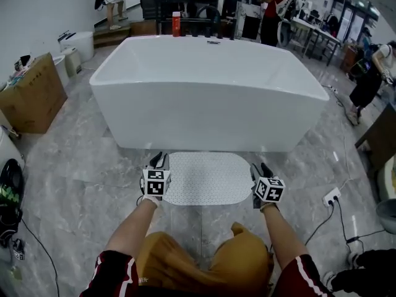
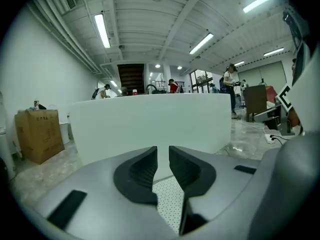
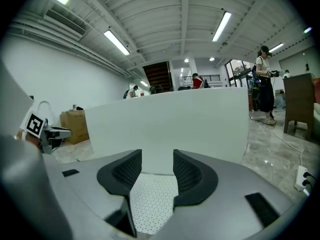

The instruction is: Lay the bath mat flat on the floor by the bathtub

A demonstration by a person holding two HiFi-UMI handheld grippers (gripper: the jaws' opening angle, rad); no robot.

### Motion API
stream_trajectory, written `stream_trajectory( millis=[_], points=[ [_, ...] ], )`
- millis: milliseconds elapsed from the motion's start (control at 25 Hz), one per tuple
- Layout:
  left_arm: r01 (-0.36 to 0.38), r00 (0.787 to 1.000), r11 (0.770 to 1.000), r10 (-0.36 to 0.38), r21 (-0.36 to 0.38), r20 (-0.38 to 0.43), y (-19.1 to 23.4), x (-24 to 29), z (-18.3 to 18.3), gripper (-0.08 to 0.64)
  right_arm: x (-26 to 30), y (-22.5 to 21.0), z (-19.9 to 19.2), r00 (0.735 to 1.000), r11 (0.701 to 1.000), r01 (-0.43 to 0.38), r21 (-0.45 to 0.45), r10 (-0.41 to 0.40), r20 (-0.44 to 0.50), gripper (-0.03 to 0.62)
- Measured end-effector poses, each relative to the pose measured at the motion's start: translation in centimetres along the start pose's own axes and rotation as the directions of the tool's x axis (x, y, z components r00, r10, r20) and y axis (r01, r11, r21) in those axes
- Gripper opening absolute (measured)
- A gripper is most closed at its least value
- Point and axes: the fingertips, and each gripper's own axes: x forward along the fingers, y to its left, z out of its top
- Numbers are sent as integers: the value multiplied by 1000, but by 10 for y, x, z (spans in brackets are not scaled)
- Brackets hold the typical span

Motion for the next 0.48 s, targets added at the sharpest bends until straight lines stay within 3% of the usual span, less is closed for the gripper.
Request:
stream_trajectory(
  millis=[200,360,480],
  points=[
    [10,997,1000,-8,-24,76,-5,-25,32,84,-17,18,31,999,1000,-14,-27,15,28,212],
    [24,992,994,-11,-104,122,-8,-49,62,84,-33,27,50,999,1000,-4,-19,5,46,212],
    [5,991,995,8,-99,137,-9,-65,80,86,-45,30,58,999,1000,13,-24,-12,47,212]
  ],
)
